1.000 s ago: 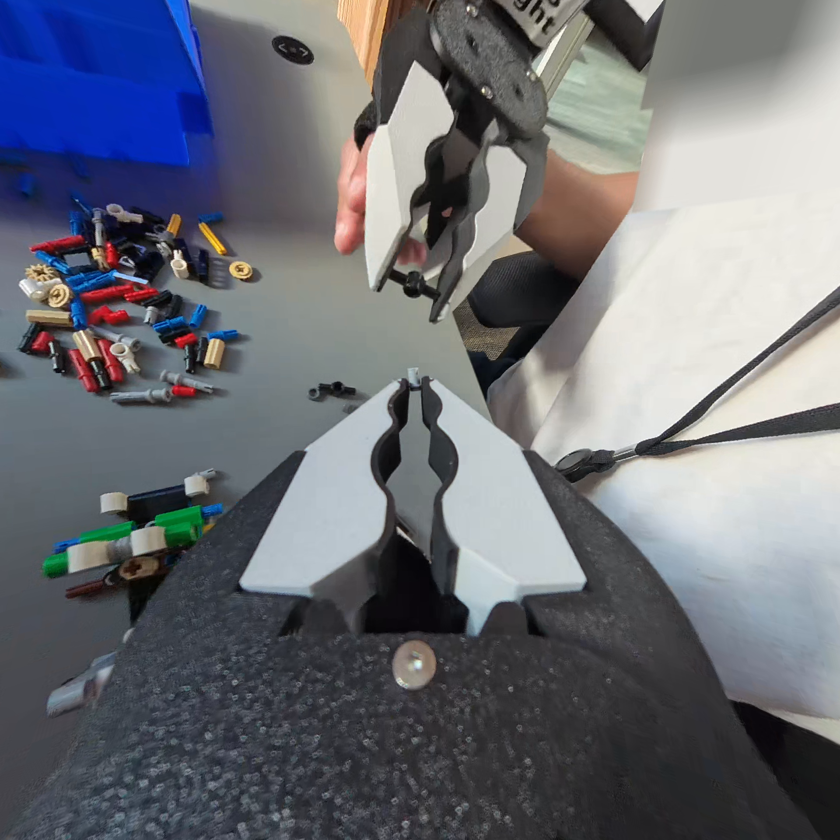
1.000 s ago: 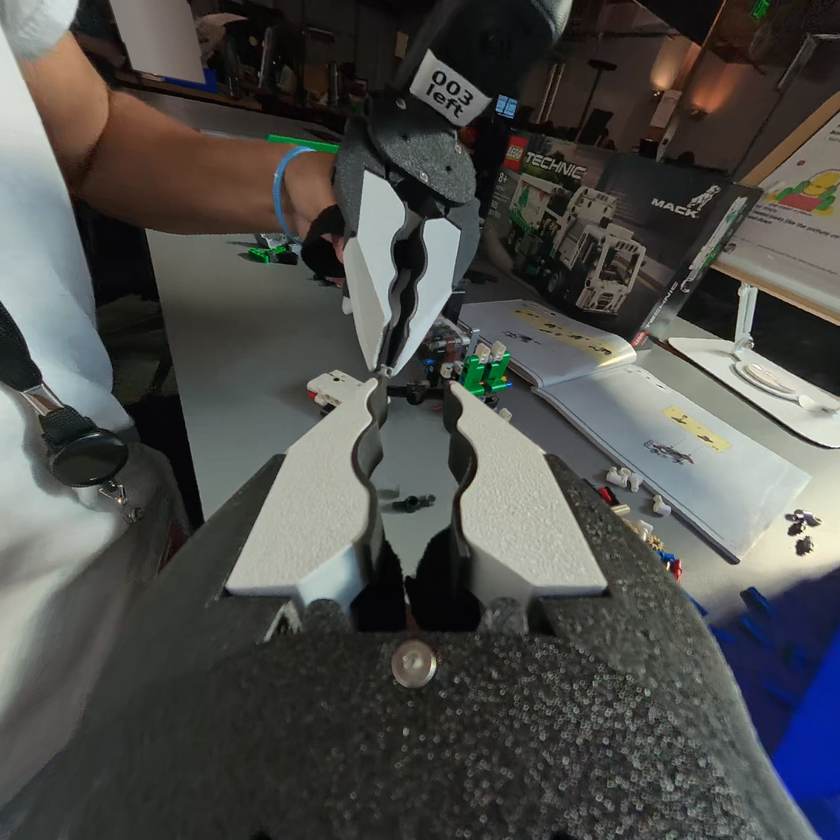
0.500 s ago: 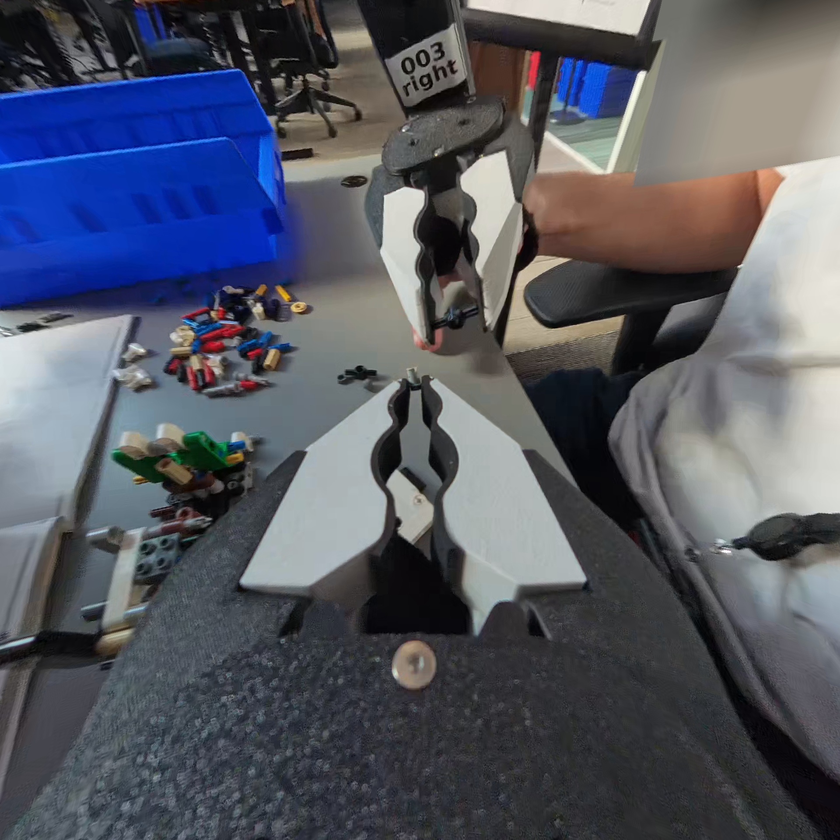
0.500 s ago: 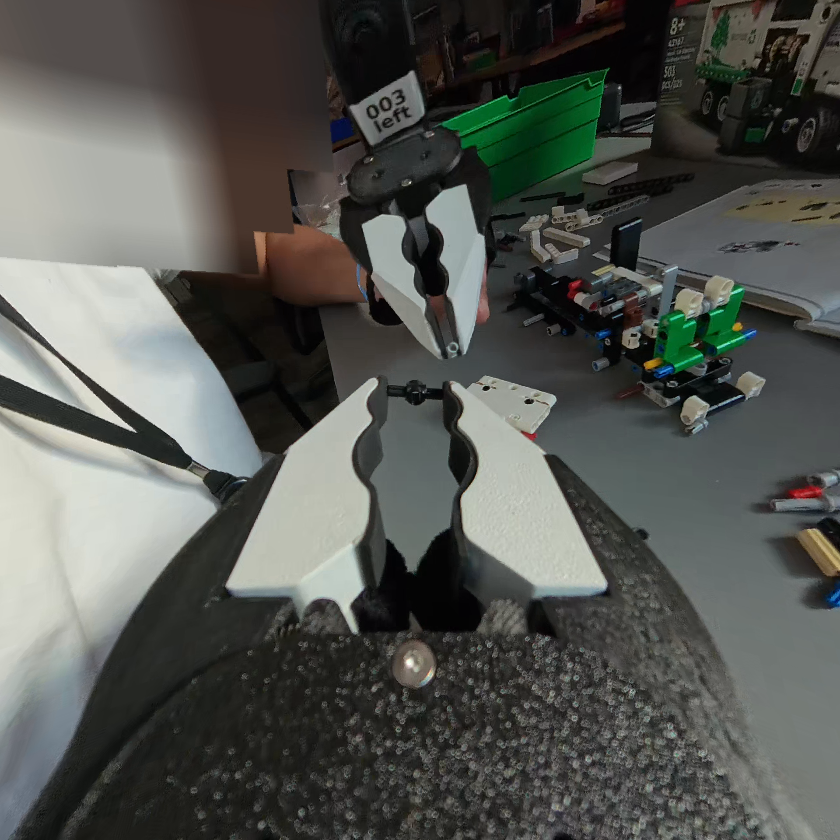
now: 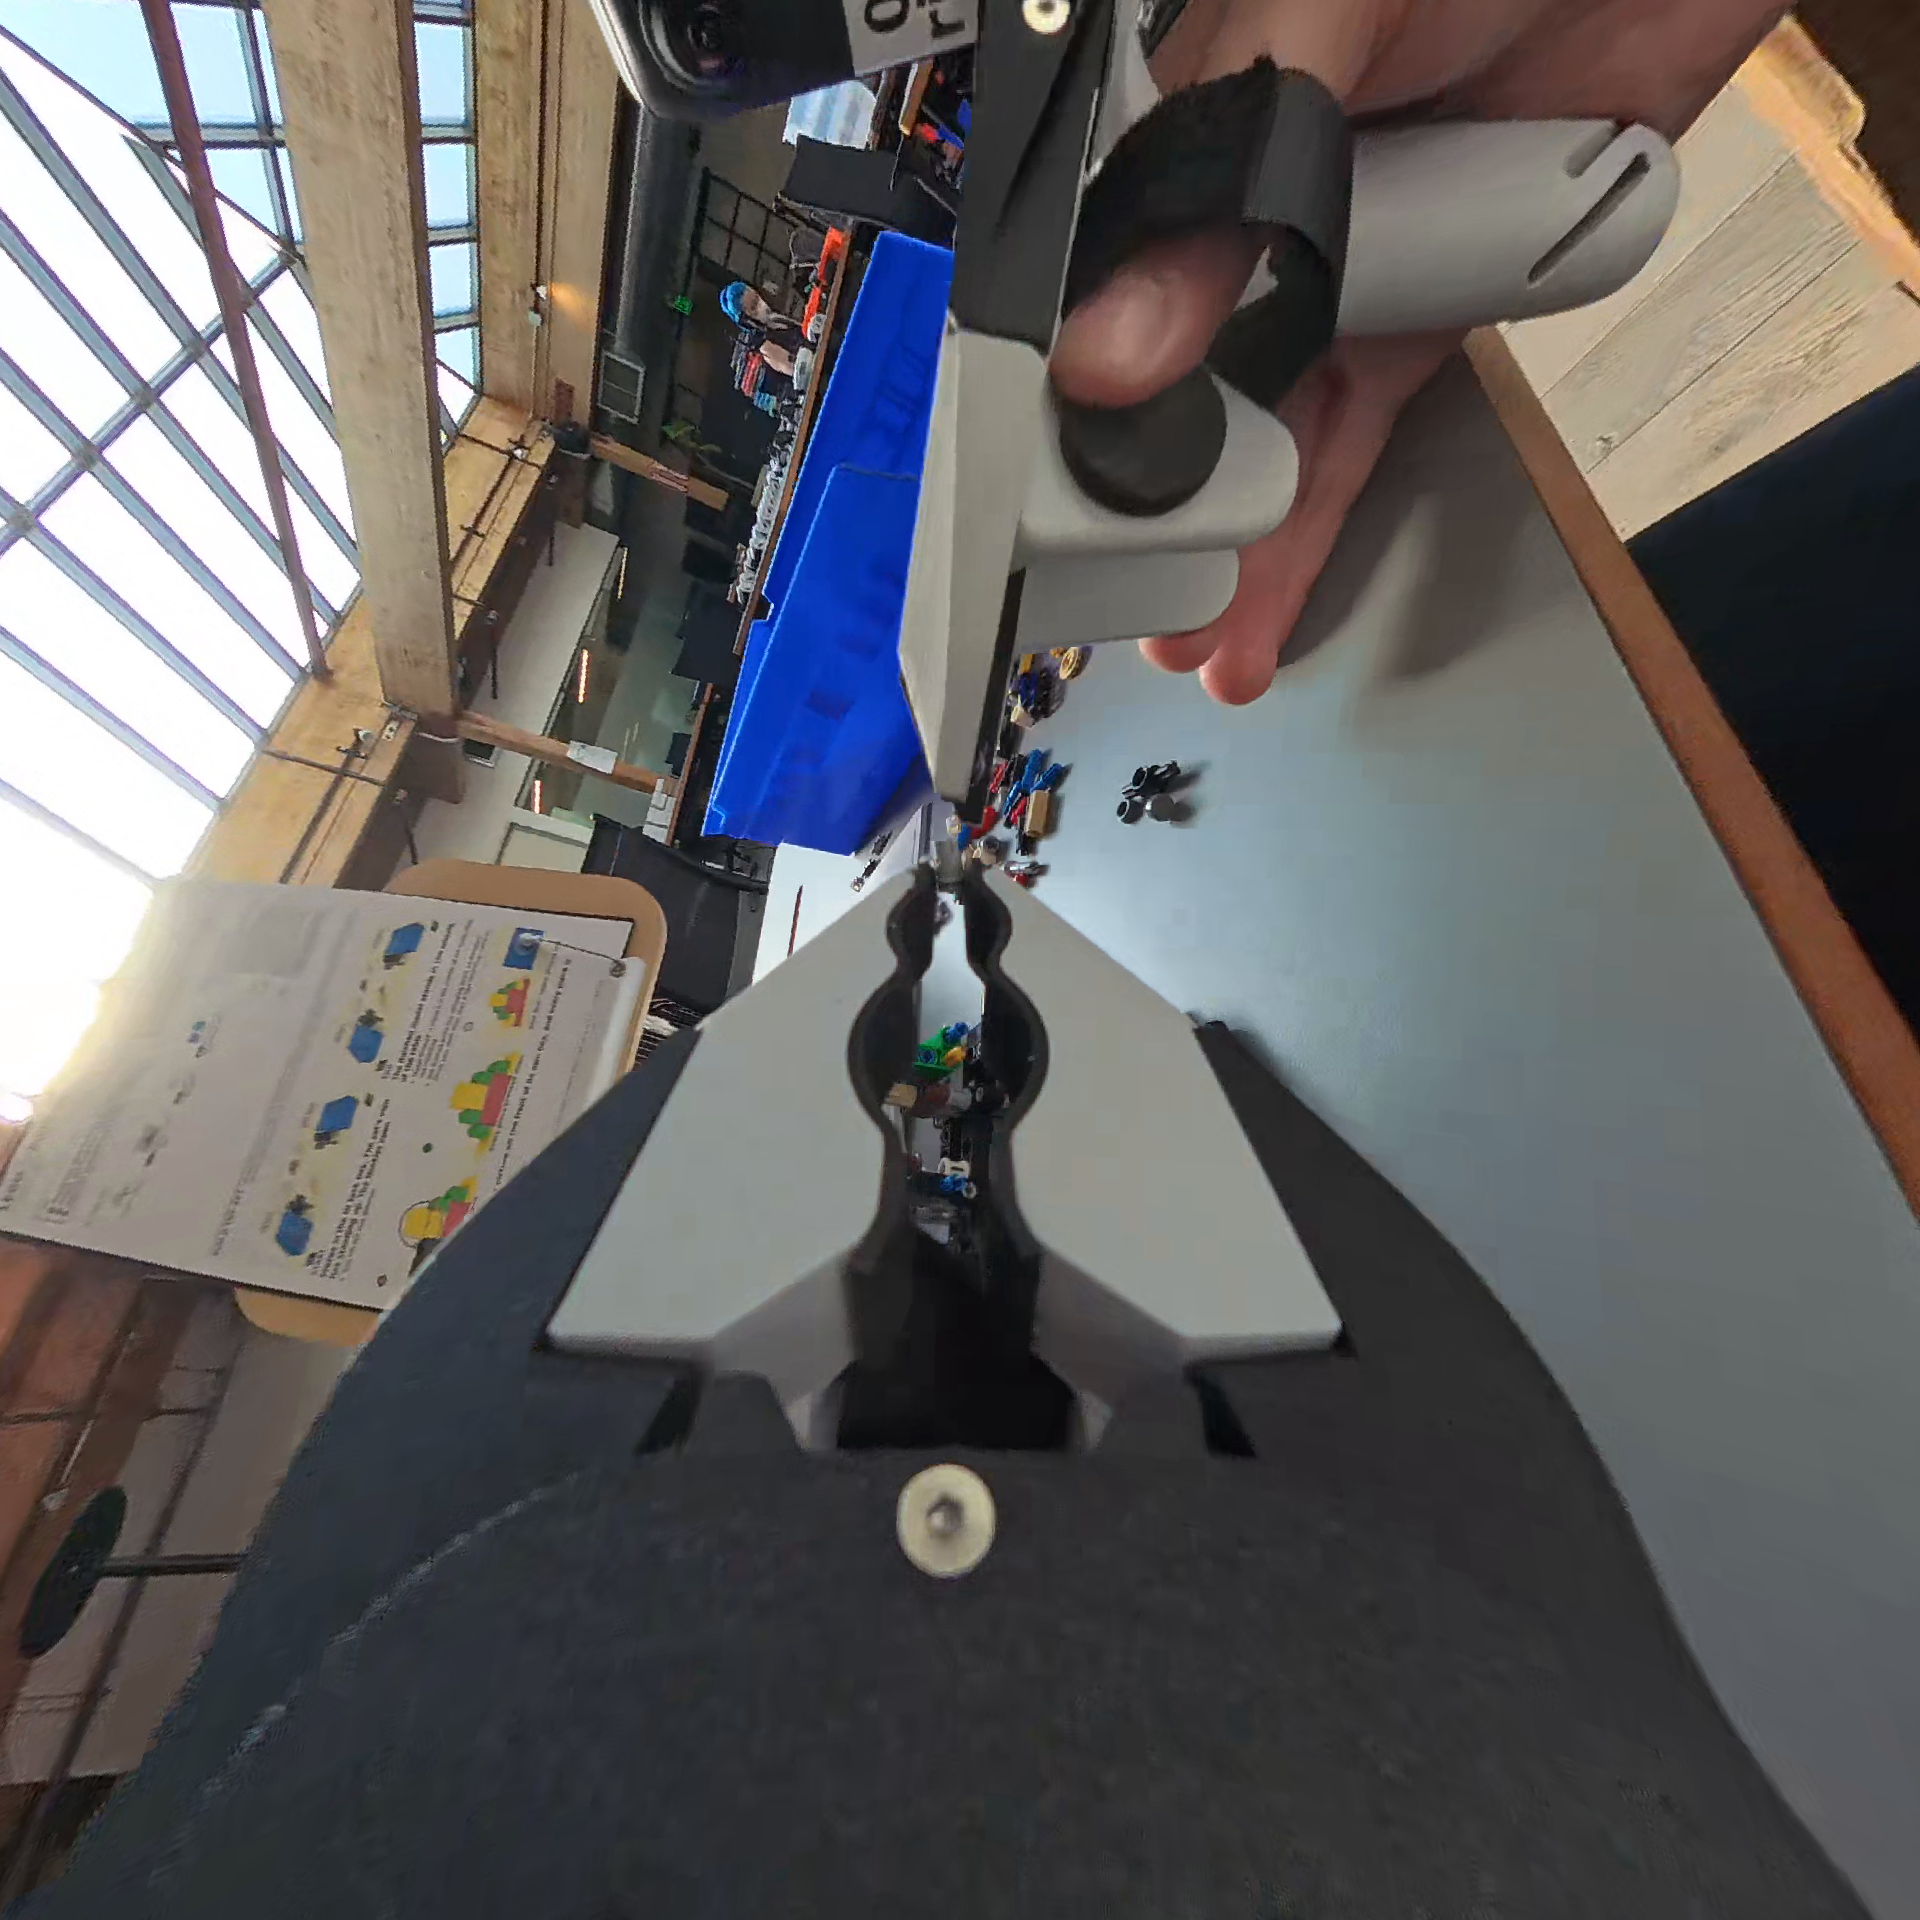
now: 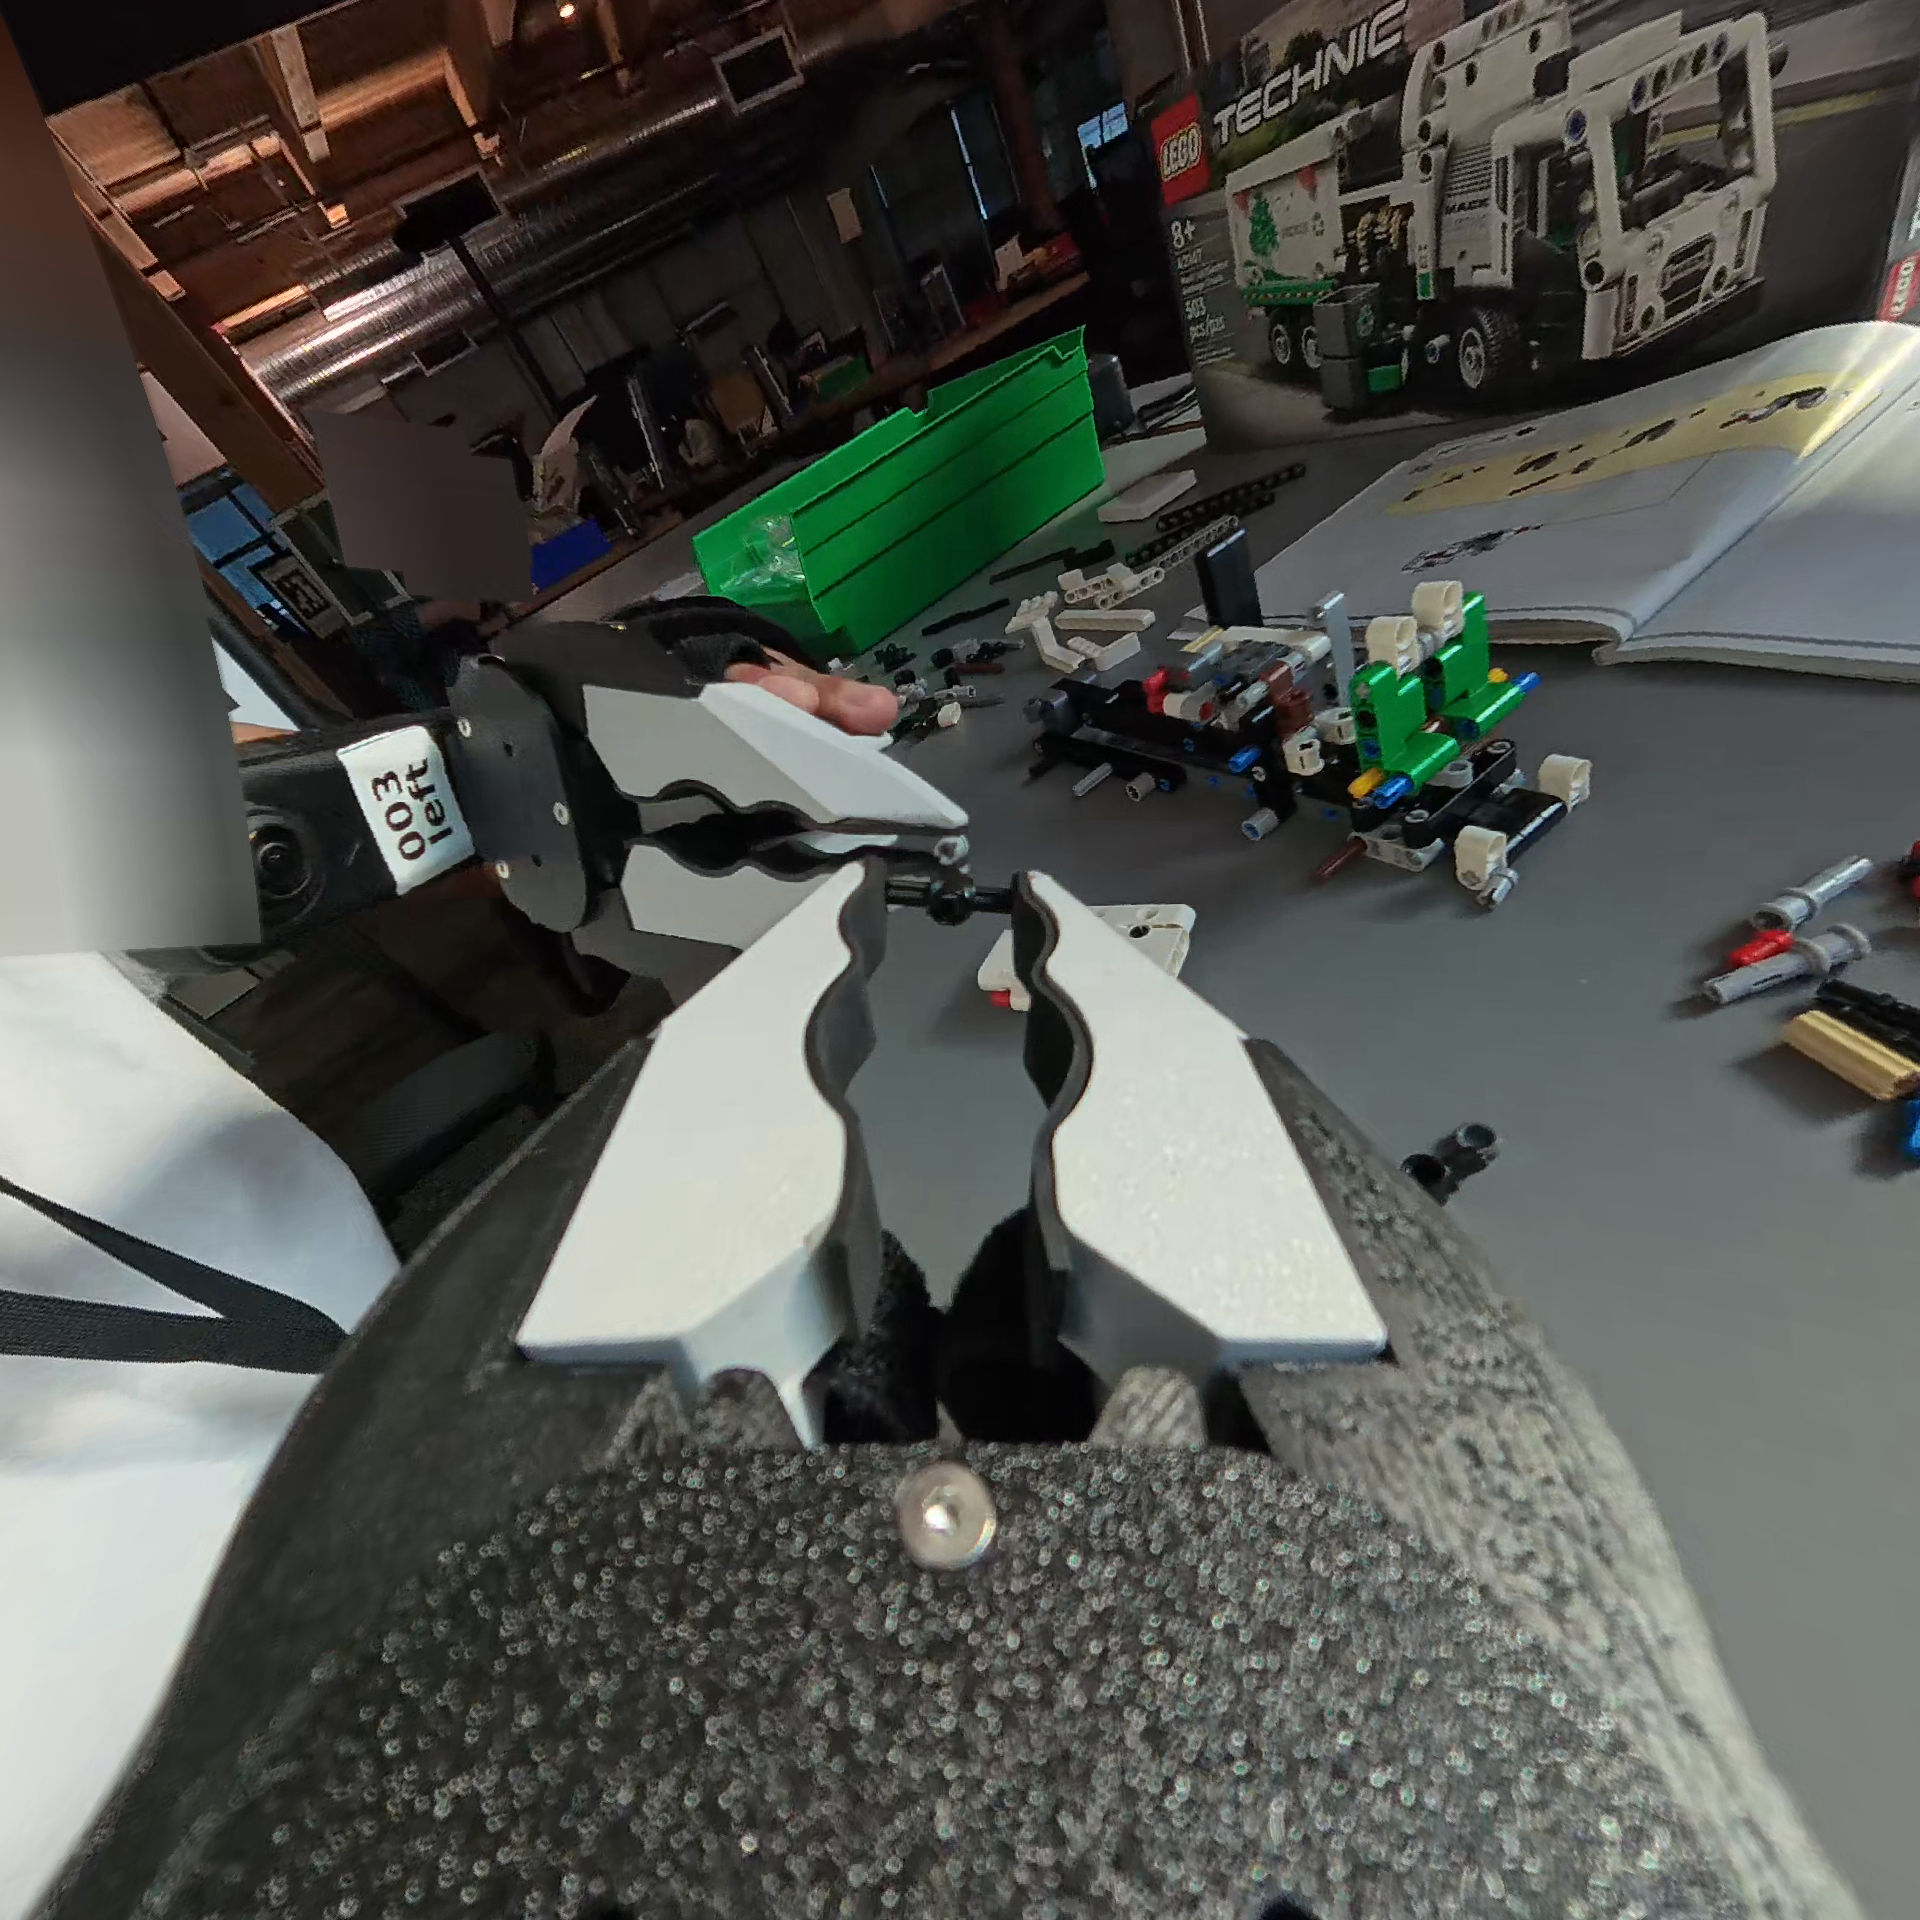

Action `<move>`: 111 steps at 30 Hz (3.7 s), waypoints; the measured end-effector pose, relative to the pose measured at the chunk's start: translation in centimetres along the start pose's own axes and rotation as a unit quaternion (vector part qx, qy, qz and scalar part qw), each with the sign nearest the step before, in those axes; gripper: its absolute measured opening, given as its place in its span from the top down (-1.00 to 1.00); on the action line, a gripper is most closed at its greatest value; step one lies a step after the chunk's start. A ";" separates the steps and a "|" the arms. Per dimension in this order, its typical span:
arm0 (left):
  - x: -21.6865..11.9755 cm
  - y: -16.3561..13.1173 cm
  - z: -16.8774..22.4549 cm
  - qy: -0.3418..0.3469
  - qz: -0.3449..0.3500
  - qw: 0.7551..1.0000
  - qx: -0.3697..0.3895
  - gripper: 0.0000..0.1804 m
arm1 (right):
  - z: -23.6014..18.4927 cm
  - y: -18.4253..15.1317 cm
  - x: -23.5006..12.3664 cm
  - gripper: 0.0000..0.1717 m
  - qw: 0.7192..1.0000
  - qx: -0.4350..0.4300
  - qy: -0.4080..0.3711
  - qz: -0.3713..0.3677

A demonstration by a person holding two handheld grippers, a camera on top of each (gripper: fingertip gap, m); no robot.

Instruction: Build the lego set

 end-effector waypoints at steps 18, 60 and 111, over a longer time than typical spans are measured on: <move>-0.3 0.6 1.2 0.002 0.005 0.998 0.068 0.98 | -0.9 -0.6 0.6 0.74 0.998 -0.058 -0.005 -0.022; 0.2 -0.4 0.5 -0.206 0.019 0.953 -0.221 0.98 | -0.5 0.2 -0.6 0.74 0.977 -0.197 -0.058 -0.051; -0.7 0.3 1.5 -0.588 -0.002 0.565 -0.580 0.99 | -4.9 -1.2 -0.6 0.74 0.874 -0.463 0.117 -0.088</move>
Point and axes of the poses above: each gripper's, where its closed fingertips meet, x out along the fingers, y out of its top, z = x × y across the jaws, the point moved 5 cm from there along -x, back along the fingers, and after that the axes turned 13 degrees about -x, right-handed, at the moved point
